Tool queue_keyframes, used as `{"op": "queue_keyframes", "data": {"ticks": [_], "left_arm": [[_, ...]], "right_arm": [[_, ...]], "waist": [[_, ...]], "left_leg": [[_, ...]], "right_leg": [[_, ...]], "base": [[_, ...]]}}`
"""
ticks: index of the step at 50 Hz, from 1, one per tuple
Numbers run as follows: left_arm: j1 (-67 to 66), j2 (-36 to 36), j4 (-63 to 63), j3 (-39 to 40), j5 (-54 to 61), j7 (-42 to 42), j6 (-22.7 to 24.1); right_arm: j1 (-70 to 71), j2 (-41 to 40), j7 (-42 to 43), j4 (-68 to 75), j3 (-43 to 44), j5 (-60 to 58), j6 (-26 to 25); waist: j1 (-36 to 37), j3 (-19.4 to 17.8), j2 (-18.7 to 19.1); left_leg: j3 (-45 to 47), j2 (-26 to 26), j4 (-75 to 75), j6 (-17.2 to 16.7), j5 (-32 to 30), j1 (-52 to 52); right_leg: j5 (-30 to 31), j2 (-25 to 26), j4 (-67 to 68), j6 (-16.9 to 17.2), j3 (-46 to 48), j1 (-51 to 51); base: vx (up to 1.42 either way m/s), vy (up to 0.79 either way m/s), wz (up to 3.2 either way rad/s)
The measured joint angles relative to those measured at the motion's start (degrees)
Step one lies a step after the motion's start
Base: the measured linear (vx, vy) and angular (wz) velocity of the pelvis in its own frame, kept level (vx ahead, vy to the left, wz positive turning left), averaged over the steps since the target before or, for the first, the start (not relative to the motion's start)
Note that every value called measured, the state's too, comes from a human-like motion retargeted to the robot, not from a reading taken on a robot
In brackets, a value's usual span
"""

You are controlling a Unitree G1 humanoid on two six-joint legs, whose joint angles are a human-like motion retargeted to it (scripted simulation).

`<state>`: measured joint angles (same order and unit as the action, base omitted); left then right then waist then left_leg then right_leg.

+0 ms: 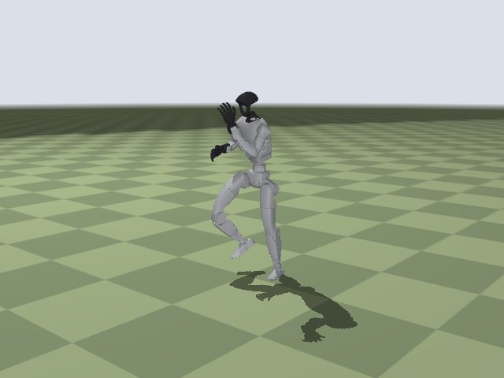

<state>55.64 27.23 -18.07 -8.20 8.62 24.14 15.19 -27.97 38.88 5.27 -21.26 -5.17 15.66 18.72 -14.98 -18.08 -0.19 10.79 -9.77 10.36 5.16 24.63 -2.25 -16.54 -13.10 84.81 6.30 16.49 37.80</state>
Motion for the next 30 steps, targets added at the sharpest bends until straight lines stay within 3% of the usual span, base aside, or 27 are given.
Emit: {"op": "queue_keyframes", "data": {"ticks": [2, 5, 8, 10, 12, 14, 16, 19, 21, 24, 27, 30], "left_arm": [[2.9, 0.0, -2.6, 0.3, -2.5, 1.7, 0.4], [-3.5, -1.4, -8.6, 1.5, -3.5, 5.2, 2.1], [-15.3, -3.9, -13.0, 3.5, 3.6, 0.6, 2.9], [-23.2, -5.0, -14.4, 4.2, 10.2, -6.1, 1.8], [-29.6, -4.6, -14.1, 3.2, 15.6, -11.5, -0.1], [-36.0, -3.1, -12.2, 1.3, 18.2, -14.4, -1.5], [-44.5, -1.6, -9.4, 0.7, 18.3, -15.5, -2.4], [-62.2, -1.7, -6.1, 4.5, 19.4, -16.5, -2.8], [-74.3, -2.4, -6.3, 7.9, 22.7, -18.1, -2.3], [-86.7, 0.4, -9.5, 10.5, 28.6, -19.9, -1.5], [-92.2, 5.7, -13.4, 11.1, 31.3, -20.3, -1.3], [-93.7, 7.9, -16.5, 12.3, 31.2, -21.0, -2.3]], "right_arm": [[-9.4, 2.6, -3.0, -3.0, 5.5, 6.0, 0.5], [-16.4, 4.7, -4.7, -6.1, 9.6, 9.5, 0.5], [-14.3, 2.4, -5.5, -7.0, 9.0, 8.1, -1.7], [-10.4, -1.0, -5.1, -6.5, 6.5, 6.7, -3.3], [-3.9, -4.1, -2.6, -4.7, 3.0, 5.8, -4.4], [5.3, -5.8, 1.3, -1.8, -1.5, 5.8, -5.0], [18.1, -6.1, 5.6, 1.4, -6.5, 5.6, -5.0], [40.4, -7.2, 9.5, 2.2, -10.6, 2.1, -4.1], [52.5, -11.2, 10.1, -0.2, -9.4, -2.5, -3.5], [62.7, -19.5, 12.8, -5.8, -5.6, -7.7, -3.4], [64.2, -25.4, 16.5, -13.0, -3.6, -7.7, -2.9], [60.8, -26.5, 15.7, -19.6, -3.3, -6.4, -1.7]], "waist": [[-0.3, 3.0, 3.1], [-0.7, 6.8, 6.4], [0.6, 9.1, 4.1], [2.8, 10.5, -1.1], [6.6, 11.2, -5.7], [11.1, 11.1, -7.7], [14.9, 9.9, -7.7], [17.5, 6.6, -5.9], [18.4, 5.9, -6.0], [21.0, 8.4, -8.6], [24.2, 12.1, -11.5], [25.2, 14.2, -11.6]], "left_leg": [[-0.1, -1.3, -1.5, 0.1, -5.4, 2.8], [0.3, -2.4, -5.2, -1.5, -17.4, 3.3], [-0.5, 0.9, 2.9, -2.9, -22.4, 5.3], [-2.7, 7.4, 20.6, -1.5, -17.0, 11.1], [-1.4, 12.2, 45.4, -0.2, -8.8, 21.0], [2.0, 11.6, 68.4, 1.4, -2.3, 31.1], [4.2, 8.2, 86.2, 2.6, 2.5, 39.2], [3.9, 4.6, 98.7, 2.3, 6.4, 45.3], [3.4, 4.6, 98.1, 2.2, 7.0, 46.4], [5.0, 5.3, 86.7, 3.5, 3.5, 44.4], [8.1, 6.5, 65.0, 3.7, -4.7, 37.1], [8.2, 9.1, 35.5, 0.4, -13.4, 25.4]], "right_leg": [[1.7, 3.2, -1.7, 0.2, -0.4, 2.7], [8.5, 8.9, -15.2, 0.2, -1.0, -2.9], [17.5, 12.1, -39.7, 1.3, -6.6, -16.6], [22.9, 9.9, -58.1, 3.3, -13.4, -27.4], [16.7, 5.8, -69.0, 3.3, -17.4, -34.9], [3.5, 3.3, -72.5, 1.4, -17.4, -38.0], [-6.0, 3.0, -72.9, -1.1, -16.8, -38.5], [-10.2, 4.8, -70.2, -5.0, -19.1, -37.4], [-8.6, 5.3, -68.8, -5.4, -21.0, -36.2], [-1.0, 3.9, -71.8, -3.4, -22.5, -35.4], [9.1, 2.1, -77.1, 0.1, -23.9, -36.1], [15.7, 3.0, -80.1, 2.7, -25.6, -37.3]], "base": [[0.12, -0.01, 0.17], [0.21, -0.07, 0.21], [0.21, -0.12, 0.59], [0.17, -0.13, 0.72], [0.12, -0.10, 0.40], [0.04, -0.07, -0.09], [-0.02, -0.03, -0.58], [-0.02, 0.00, -0.93], [0.07, 0.03, -0.71], [0.17, 0.05, -0.25], [0.23, 0.09, -0.11], [0.21, 0.13, -0.34]]}}
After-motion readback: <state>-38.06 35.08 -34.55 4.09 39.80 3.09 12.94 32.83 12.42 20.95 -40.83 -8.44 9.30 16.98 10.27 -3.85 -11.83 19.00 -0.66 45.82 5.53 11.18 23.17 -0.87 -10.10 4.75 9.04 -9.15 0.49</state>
